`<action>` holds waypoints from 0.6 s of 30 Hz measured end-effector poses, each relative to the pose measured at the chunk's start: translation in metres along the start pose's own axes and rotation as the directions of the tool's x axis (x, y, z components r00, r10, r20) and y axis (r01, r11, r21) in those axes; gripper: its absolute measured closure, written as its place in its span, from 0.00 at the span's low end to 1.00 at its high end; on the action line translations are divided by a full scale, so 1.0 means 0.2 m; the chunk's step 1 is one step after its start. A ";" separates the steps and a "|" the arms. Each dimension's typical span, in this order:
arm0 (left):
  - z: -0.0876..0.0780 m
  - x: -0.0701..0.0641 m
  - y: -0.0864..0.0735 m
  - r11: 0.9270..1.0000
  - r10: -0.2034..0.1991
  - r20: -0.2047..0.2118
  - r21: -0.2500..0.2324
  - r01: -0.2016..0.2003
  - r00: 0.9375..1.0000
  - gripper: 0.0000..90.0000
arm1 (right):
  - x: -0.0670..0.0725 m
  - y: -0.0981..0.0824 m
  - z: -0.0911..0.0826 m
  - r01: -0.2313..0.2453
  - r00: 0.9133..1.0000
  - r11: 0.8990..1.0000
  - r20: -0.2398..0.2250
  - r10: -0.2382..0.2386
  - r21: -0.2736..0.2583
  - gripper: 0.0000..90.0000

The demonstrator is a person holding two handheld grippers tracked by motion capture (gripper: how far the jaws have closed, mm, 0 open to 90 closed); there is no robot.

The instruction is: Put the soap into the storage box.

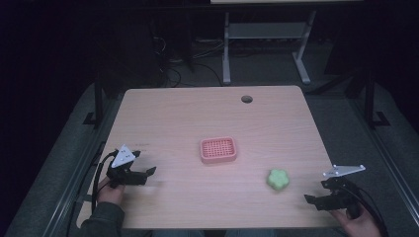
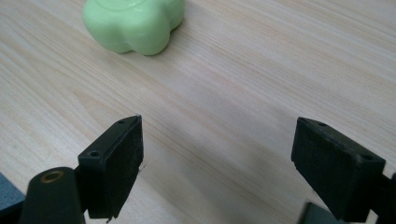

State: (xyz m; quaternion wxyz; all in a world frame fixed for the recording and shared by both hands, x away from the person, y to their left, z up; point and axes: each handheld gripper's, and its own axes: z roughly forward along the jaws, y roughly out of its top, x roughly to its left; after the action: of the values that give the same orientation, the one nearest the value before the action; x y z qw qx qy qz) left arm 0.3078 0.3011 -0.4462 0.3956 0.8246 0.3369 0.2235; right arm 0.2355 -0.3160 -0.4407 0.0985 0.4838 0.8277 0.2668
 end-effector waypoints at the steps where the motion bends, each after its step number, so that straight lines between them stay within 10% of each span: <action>1: 0.00 0.00 0.00 1.000 0.005 -0.002 0.002 -0.005 1.000 0.16 | 0.01 0.00 0.00 0.001 1.000 1.000 0.002 -0.001 -0.002 0.18; 18: -0.02 0.01 0.00 1.000 0.007 -0.005 -0.001 -0.007 1.000 0.16 | 0.08 0.12 0.03 0.097 0.995 0.994 -0.006 -0.097 0.044 0.17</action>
State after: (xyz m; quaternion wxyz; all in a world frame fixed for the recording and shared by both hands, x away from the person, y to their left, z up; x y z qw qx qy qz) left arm 0.3061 0.3043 -0.4447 0.3943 0.8250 0.3352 0.2270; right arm 0.2484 -0.2914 -0.4315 0.0992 0.4447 0.8560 0.2443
